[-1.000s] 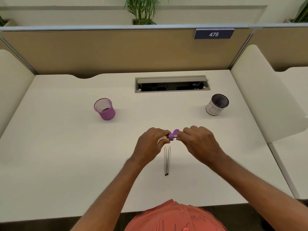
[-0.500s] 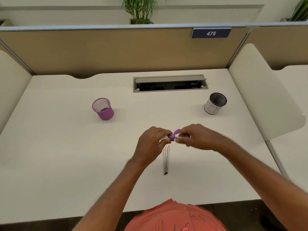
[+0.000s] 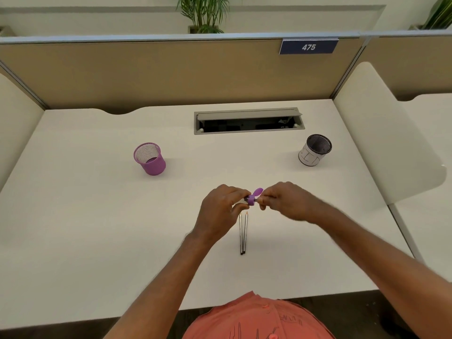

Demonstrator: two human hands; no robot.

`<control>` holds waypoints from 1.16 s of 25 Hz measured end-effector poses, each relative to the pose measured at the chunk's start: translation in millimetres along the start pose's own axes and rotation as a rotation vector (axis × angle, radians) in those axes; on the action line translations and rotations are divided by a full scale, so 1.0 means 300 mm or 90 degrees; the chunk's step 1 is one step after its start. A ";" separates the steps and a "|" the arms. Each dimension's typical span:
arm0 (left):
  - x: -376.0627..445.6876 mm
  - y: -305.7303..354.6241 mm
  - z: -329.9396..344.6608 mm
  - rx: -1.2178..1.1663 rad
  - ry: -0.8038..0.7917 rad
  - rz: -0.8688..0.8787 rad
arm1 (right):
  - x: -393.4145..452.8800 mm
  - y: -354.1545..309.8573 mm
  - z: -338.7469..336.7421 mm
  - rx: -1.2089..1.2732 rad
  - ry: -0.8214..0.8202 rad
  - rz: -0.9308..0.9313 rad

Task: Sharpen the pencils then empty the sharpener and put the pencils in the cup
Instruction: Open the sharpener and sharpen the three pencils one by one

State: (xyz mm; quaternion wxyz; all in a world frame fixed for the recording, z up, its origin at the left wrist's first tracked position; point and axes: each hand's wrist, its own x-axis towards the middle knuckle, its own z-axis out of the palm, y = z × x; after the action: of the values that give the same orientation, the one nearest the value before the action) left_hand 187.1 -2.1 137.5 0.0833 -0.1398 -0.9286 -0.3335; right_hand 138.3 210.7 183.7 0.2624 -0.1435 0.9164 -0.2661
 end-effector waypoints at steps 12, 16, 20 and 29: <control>0.010 -0.013 -0.013 -0.035 -0.042 -0.015 | -0.061 0.023 0.081 -0.514 0.414 -0.315; 0.004 -0.008 -0.013 -0.021 -0.032 -0.004 | -0.031 -0.005 0.038 -0.275 0.166 -0.131; -0.001 -0.002 -0.010 -0.011 -0.034 0.020 | 0.002 -0.016 -0.044 0.153 -0.108 0.039; 0.015 -0.013 -0.013 -0.056 -0.060 -0.019 | -0.073 0.024 0.044 -0.504 0.384 -0.317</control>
State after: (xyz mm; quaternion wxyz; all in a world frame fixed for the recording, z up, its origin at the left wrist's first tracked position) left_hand 181.9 -6.5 139.2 0.0279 -0.1449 -0.9181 -0.3679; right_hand 162.9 220.0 178.9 -0.1562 -0.3610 0.9193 0.0152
